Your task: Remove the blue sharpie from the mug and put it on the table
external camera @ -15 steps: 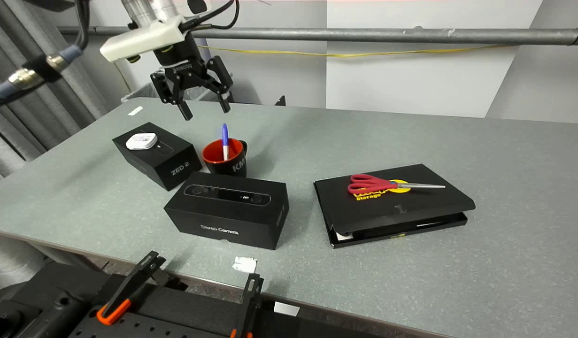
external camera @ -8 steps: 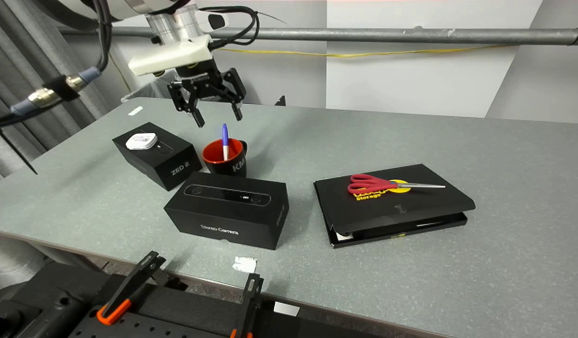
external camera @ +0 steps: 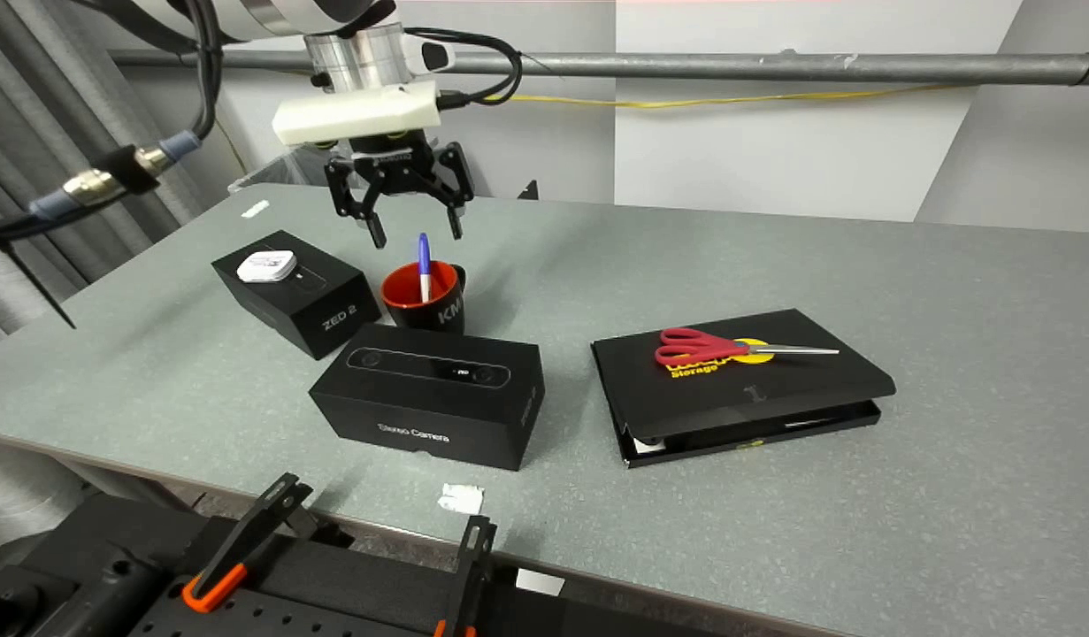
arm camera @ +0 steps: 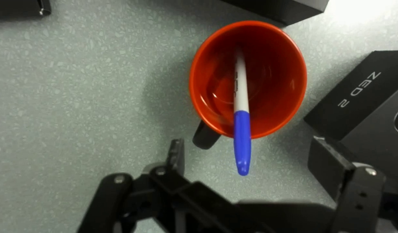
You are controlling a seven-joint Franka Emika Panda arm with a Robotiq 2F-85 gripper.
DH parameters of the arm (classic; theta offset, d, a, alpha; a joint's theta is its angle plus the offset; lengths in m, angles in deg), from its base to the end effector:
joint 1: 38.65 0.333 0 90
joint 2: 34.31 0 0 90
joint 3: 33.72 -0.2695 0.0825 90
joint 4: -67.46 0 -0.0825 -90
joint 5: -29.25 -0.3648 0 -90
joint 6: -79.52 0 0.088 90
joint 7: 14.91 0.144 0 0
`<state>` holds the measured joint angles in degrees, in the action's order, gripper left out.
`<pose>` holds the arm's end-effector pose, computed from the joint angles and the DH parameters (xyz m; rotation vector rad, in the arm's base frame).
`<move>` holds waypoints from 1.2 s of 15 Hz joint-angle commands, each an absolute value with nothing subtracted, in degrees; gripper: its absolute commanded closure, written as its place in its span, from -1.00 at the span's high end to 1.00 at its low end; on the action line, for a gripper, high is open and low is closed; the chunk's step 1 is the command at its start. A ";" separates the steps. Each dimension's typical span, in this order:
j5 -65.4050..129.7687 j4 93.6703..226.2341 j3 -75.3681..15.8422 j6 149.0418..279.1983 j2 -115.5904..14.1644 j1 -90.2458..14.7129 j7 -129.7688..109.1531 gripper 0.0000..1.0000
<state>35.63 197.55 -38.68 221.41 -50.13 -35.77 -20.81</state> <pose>0.4989 0.0688 0.1647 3.0553 0.5046 -0.1044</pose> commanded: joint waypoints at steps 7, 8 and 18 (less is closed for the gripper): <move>32.61 200.77 -39.52 224.78 -49.24 -37.18 -27.73 -0.10; 32.78 200.96 -39.55 225.24 -49.18 -37.09 -27.72 -0.24; 33.75 202.14 -39.89 224.48 -46.80 -36.03 -25.53 -0.93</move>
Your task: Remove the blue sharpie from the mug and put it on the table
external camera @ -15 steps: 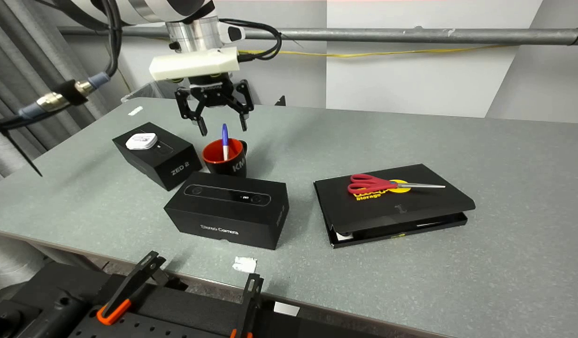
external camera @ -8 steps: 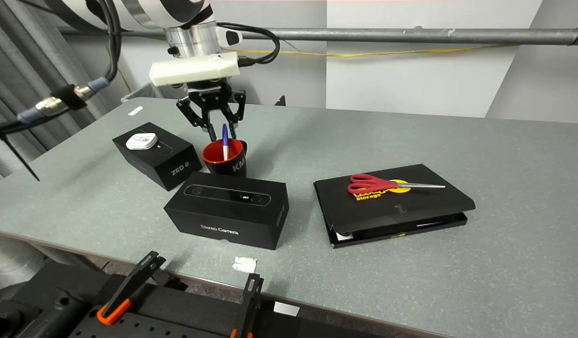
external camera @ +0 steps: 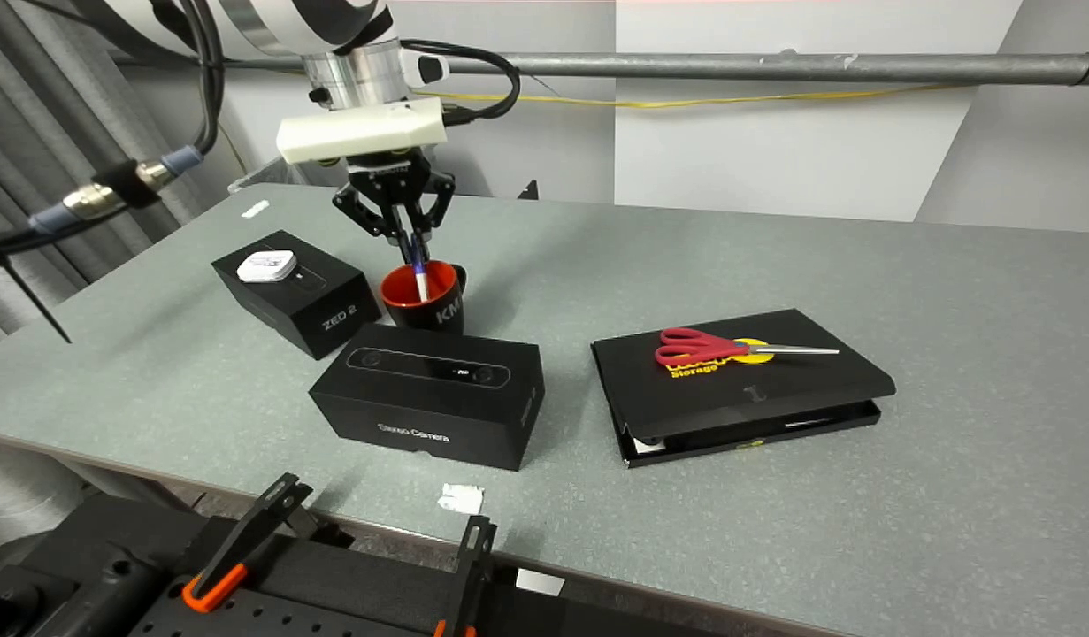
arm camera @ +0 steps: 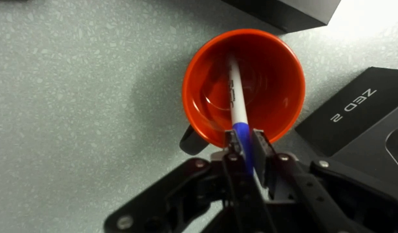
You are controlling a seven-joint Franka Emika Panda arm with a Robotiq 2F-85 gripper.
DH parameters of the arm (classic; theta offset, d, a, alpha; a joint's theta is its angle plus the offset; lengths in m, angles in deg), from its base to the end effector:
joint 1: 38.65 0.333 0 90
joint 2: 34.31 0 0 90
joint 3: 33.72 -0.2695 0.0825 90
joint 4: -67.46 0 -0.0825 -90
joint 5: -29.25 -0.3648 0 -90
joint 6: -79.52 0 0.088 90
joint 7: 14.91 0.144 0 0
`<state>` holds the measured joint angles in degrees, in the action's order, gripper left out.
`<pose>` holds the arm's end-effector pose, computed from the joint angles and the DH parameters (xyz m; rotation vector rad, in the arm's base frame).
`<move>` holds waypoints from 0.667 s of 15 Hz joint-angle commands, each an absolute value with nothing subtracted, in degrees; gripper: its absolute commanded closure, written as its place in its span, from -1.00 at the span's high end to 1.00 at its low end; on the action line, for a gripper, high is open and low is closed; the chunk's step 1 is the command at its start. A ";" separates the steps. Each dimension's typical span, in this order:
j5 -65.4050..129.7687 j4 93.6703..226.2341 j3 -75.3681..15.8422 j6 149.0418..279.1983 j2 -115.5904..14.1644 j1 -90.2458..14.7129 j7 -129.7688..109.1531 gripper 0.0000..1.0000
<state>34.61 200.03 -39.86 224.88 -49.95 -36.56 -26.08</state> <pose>0.4900 0.0732 0.1563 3.0531 0.6405 -0.0744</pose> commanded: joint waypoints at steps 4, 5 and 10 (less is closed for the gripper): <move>34.87 204.84 -39.37 222.90 -40.45 -35.30 -23.09 -0.93; 36.01 205.22 -38.73 220.77 -38.02 -35.08 -21.12 -0.93; 47.81 198.68 -36.21 205.25 -33.67 -36.62 -8.64 -0.93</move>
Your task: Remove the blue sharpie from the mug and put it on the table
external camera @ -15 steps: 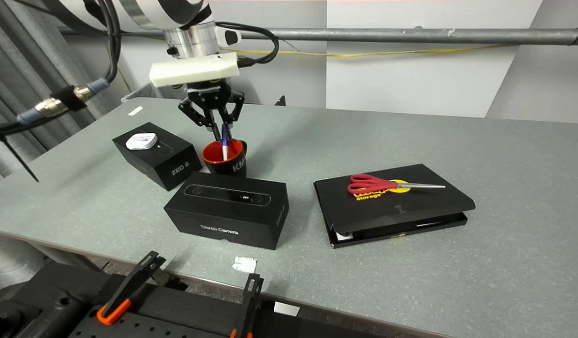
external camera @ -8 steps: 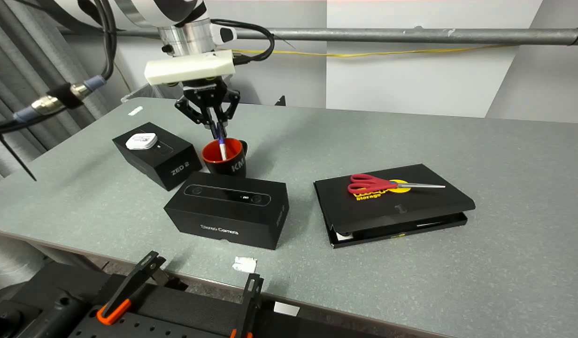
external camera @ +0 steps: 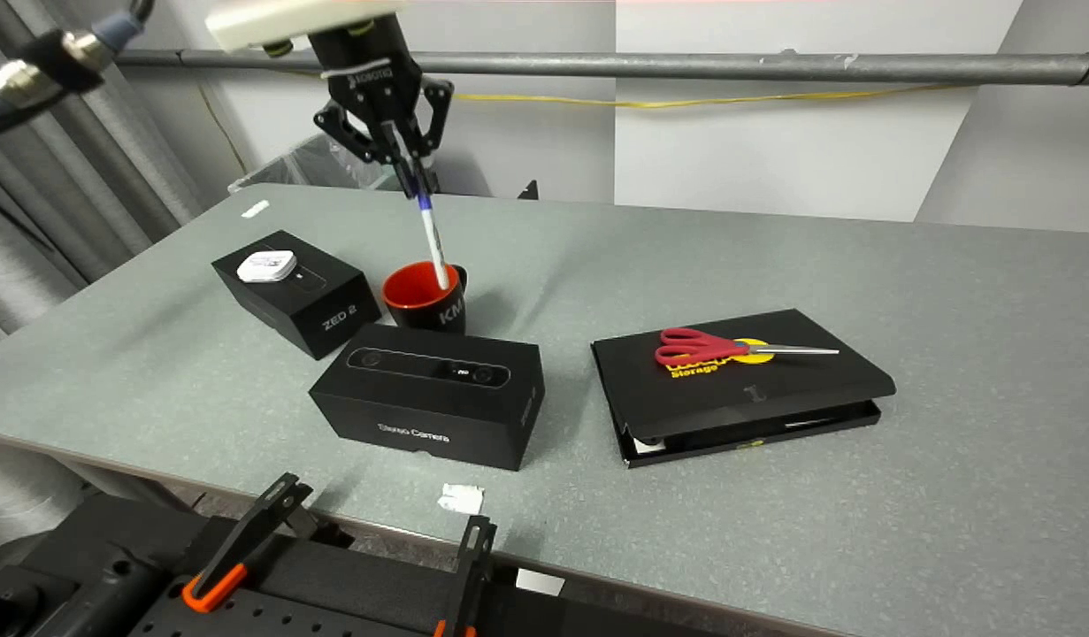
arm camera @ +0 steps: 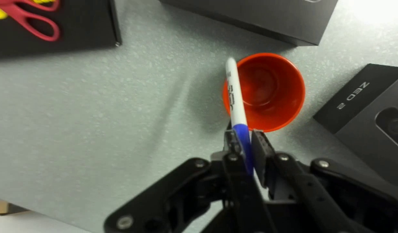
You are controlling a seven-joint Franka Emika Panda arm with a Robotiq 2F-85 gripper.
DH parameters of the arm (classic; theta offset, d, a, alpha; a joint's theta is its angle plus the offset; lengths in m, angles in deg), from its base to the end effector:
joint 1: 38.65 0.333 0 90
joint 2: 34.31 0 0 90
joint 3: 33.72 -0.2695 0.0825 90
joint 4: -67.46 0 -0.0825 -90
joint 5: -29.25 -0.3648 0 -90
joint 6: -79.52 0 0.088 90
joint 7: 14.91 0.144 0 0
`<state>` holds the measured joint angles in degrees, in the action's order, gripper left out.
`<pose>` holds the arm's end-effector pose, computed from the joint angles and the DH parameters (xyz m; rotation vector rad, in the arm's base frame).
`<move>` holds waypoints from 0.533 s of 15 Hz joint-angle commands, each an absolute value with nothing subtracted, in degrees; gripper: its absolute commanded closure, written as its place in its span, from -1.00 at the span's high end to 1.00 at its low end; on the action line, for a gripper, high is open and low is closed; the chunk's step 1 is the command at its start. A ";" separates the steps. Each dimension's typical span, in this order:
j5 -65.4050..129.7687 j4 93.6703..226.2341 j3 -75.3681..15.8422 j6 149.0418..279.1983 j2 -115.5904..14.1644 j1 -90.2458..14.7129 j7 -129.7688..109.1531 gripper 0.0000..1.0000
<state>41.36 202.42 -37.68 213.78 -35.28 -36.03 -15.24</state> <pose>0.4823 0.0469 0.2505 2.9648 0.4036 -0.0311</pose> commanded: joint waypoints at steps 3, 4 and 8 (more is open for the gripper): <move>53.54 192.18 -35.08 198.93 -40.20 -37.86 -3.32 -0.93; 55.33 190.37 -34.55 198.14 -43.61 -37.94 -1.45 -0.93; 56.56 183.67 -32.10 196.14 -56.61 -36.67 3.40 -0.93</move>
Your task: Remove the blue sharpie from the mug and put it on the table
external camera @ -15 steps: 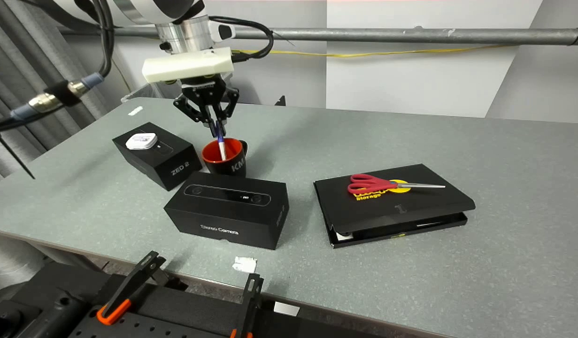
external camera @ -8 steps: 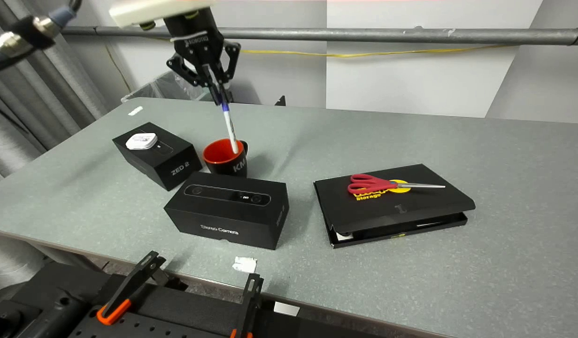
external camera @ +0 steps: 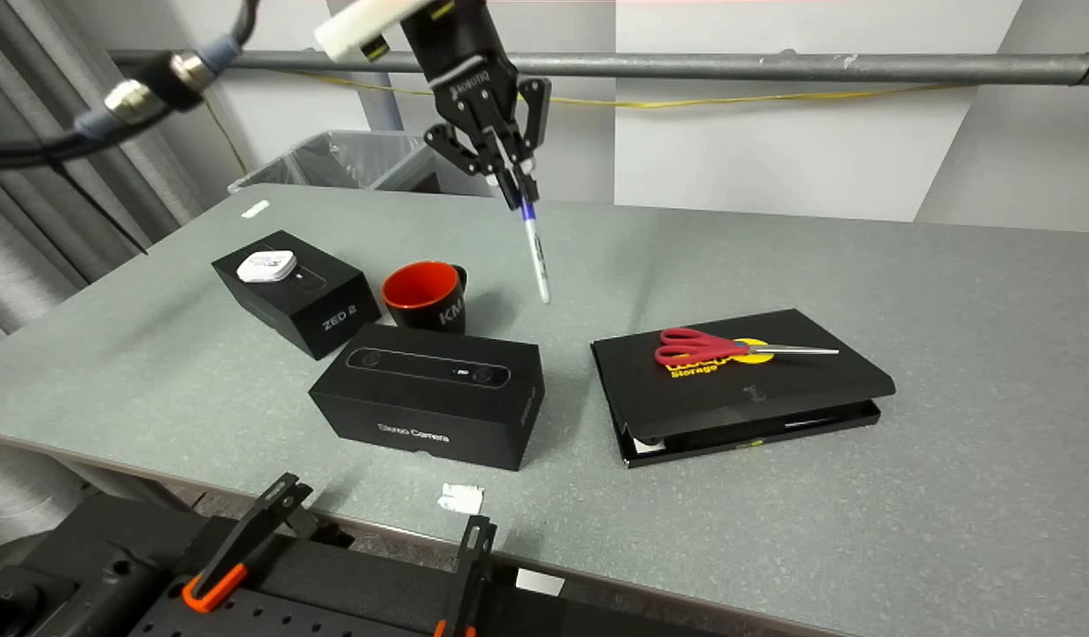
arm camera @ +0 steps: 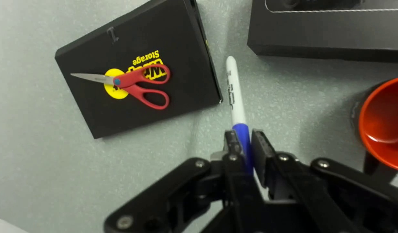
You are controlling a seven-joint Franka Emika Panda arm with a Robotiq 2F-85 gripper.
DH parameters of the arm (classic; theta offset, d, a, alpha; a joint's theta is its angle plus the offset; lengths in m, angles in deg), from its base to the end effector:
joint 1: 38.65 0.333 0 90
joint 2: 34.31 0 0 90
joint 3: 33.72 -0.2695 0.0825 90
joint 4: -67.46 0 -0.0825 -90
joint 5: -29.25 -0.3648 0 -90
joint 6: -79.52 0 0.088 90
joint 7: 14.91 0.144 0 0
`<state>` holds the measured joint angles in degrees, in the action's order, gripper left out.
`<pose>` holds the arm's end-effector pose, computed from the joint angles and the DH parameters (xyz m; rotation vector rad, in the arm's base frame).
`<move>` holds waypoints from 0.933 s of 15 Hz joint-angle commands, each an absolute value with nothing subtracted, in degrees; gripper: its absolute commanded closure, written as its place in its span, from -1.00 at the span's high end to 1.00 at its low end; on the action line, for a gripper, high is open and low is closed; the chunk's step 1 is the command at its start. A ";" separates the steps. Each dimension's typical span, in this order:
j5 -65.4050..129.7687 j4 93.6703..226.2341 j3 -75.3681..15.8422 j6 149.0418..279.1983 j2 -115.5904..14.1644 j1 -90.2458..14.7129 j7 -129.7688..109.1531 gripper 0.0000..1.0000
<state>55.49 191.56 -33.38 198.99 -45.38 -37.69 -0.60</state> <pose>0.5005 -0.0309 0.2247 2.7278 0.0606 -0.3036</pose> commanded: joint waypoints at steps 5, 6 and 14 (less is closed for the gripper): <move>54.90 176.52 -29.69 198.41 -67.04 -34.99 5.27 -0.93; 54.39 176.71 -29.60 199.16 -66.69 -35.10 4.61 -0.21; 53.92 177.26 -28.78 203.51 -63.62 -35.17 4.28 0.88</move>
<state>54.99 177.19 -29.96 202.49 -64.86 -36.19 4.47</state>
